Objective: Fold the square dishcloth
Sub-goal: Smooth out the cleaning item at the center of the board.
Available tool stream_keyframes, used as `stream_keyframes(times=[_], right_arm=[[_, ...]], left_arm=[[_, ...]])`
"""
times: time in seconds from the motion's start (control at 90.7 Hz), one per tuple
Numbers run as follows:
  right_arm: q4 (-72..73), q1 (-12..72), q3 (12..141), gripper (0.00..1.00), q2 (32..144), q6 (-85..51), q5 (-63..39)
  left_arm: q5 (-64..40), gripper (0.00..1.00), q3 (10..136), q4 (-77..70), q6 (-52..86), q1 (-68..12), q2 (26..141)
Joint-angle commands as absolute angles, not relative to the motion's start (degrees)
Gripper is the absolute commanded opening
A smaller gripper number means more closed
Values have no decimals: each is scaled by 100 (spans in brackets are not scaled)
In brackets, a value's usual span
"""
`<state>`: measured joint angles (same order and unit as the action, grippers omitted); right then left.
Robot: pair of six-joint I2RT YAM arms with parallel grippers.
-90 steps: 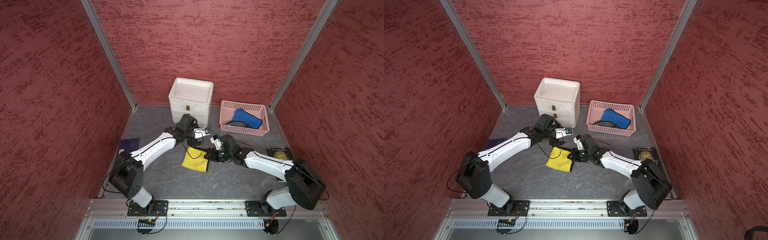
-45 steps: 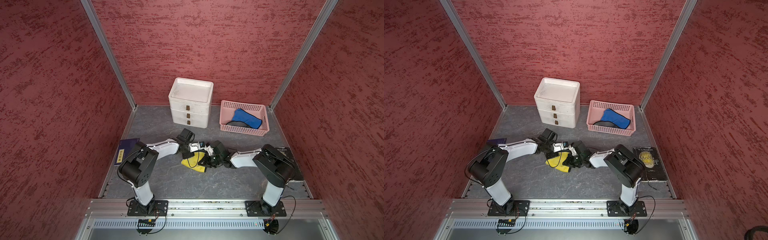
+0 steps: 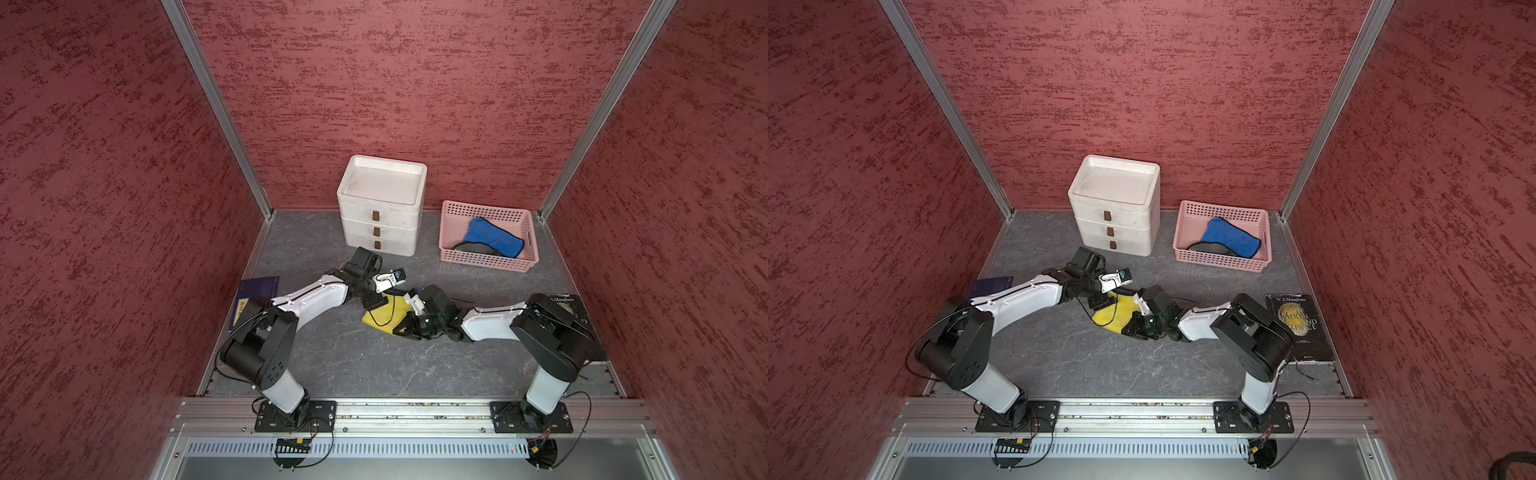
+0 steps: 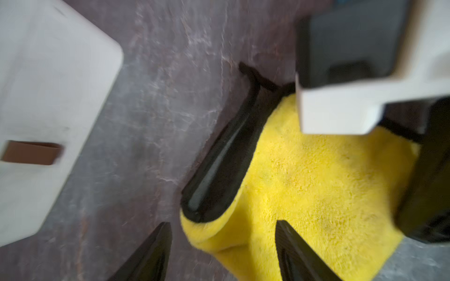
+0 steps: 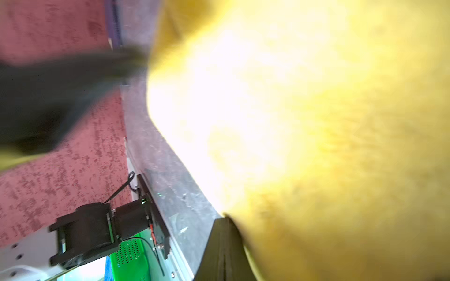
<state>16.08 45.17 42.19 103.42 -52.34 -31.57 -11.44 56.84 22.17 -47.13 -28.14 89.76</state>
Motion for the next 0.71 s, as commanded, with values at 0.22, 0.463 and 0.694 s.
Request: stream_keyframes(times=[0.22,0.463,0.694], right_arm=[[1679,4476,4347,0,9834,-5294,-3413],[967,3972,4799,0,9936,-5008,-3486],[982,3623,4879,0,10611,-4913,-3482]], left_arm=[[-1329,62,5206,2414,-4873,-2988,8716],[-1117,53,5488,1977,-4744,-2833,9597],[-593,58,5445,2020,-5147,-2856,10282]])
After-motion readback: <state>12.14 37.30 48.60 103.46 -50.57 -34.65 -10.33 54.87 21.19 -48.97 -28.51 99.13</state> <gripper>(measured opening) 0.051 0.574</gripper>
